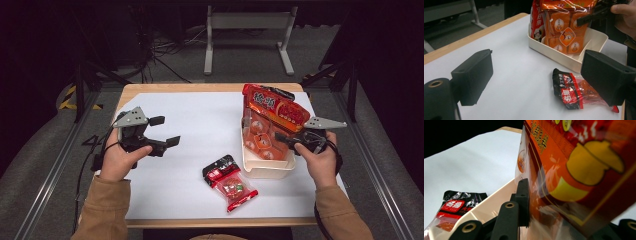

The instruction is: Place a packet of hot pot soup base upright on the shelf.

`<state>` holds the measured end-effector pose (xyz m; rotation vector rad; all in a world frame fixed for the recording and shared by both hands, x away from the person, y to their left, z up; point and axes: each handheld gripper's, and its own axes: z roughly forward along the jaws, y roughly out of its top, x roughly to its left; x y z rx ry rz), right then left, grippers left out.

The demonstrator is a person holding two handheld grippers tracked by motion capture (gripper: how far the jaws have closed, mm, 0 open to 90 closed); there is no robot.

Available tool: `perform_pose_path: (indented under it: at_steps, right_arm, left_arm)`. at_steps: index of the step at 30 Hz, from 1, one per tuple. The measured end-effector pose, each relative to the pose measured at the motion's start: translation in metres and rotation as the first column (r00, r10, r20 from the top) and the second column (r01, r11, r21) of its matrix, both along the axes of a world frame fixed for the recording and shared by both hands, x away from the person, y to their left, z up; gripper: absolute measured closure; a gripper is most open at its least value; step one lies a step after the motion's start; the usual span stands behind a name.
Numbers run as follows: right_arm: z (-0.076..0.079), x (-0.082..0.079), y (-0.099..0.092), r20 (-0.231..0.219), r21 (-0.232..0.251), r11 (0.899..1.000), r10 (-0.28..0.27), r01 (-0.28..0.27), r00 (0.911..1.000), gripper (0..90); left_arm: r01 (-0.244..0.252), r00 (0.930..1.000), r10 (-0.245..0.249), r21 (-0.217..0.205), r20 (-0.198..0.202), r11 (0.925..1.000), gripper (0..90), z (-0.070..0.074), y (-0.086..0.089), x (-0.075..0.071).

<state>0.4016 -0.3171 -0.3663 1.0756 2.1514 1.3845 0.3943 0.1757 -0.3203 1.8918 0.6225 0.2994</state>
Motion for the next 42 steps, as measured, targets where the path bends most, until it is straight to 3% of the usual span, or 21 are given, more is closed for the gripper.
perform_pose_path:
  at_steps: [6, 9, 15, 21, 26, 28, 42]
  right_arm:
    - [0.0, -0.001, -0.003, -0.01, 0.031, 1.0, -0.001, 0.001, 1.0, 68.7]
    - [0.003, -0.002, -0.006, -0.002, 0.053, 0.998, -0.013, 0.013, 0.9999, 56.5]
    - [0.012, -0.009, -0.014, 0.03, 0.049, 0.998, -0.029, 0.028, 0.9991, 38.7]
    - [0.018, -0.019, -0.024, 0.049, 0.03, 0.999, -0.04, 0.038, 0.998, 30.8]
    - [0.022, -0.026, -0.032, 0.066, 0.022, 0.999, -0.051, 0.05, 0.9965, 29.6]
    - [0.024, -0.03, -0.036, 0.068, -0.005, 0.999, -0.053, 0.054, 0.9963, 28.9]
    - [0.028, -0.042, -0.053, 0.049, -0.075, 0.996, -0.038, 0.041, 0.9981, 26.9]
  left_arm:
    - [0.003, 1.0, -0.003, 0.004, 0.005, 1.0, 9.4, -0.006, -0.002, 0.003]
    - [-0.004, 1.0, 0.004, 0.008, -0.002, 1.0, 8.5, -0.008, -0.001, 0.004]
    - [-0.006, 1.0, 0.006, 0.026, -0.002, 0.9996, 7.4, -0.013, -0.003, 0.006]
    - [0.009, 0.9998, -0.008, 0.043, -0.016, 0.999, 8.1, -0.016, -0.007, 0.007]
    - [0.038, 0.9987, -0.035, 0.08, -0.037, 0.9961, 10.8, -0.019, -0.013, 0.007]
    - [0.048, 0.9981, -0.045, 0.09, -0.042, 0.9948, 12.1, -0.02, -0.015, 0.007]
    - [0.103, 0.9924, -0.094, 0.116, -0.079, 0.9879, 14.1, -0.032, -0.033, 0.005]
